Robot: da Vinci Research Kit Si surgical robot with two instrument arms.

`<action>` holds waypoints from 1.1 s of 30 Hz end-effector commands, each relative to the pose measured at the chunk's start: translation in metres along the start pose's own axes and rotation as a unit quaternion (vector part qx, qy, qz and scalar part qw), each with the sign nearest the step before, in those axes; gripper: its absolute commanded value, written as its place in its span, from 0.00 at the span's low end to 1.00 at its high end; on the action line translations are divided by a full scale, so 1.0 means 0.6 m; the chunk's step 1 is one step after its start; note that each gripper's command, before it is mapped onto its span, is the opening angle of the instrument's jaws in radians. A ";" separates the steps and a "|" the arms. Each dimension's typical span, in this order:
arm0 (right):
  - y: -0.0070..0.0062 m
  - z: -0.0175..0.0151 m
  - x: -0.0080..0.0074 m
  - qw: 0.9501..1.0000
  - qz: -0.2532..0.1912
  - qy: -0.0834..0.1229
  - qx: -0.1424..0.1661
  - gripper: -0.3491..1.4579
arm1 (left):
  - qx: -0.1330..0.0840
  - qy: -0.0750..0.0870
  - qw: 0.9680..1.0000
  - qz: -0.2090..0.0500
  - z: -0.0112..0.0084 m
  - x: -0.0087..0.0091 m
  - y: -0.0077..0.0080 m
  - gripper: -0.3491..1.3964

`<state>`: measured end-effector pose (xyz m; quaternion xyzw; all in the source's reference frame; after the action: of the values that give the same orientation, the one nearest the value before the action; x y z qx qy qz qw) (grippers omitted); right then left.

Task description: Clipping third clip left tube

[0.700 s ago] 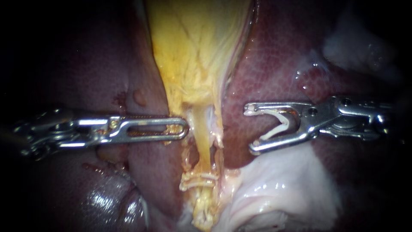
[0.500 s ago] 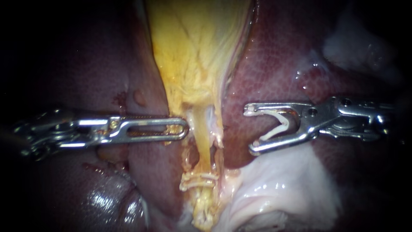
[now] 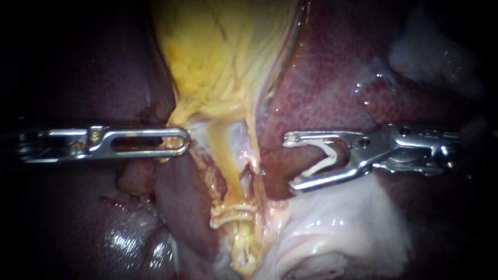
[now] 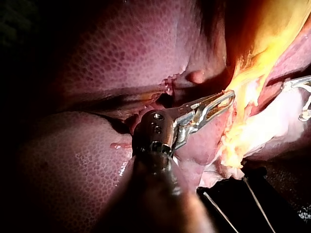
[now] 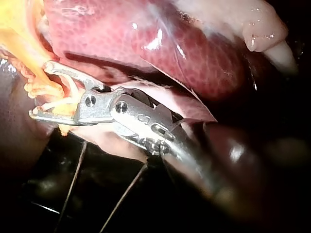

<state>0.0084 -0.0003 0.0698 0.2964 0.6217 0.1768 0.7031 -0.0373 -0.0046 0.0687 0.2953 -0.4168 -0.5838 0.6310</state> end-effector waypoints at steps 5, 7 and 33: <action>0.0008 0.0042 -0.0059 1.000 0.013 -0.004 0.007 0.52 | 0.001 0.000 1.000 0.000 -0.0002 0.0000 0.0000 0.00; 0.0013 0.0063 -0.0088 1.000 0.019 -0.008 0.011 0.52 | 0.000 -0.001 1.000 0.000 -0.0004 0.0000 -0.0001 0.00; 0.0023 0.0191 -0.0147 0.993 0.092 0.013 0.072 0.52 | 0.001 -0.003 1.000 -0.001 -0.0010 0.0000 -0.0006 0.00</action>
<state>0.0185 -0.0069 0.0777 0.4048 0.6147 0.1987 0.6472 -0.0370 -0.0047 0.0680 0.2944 -0.4193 -0.5850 0.6287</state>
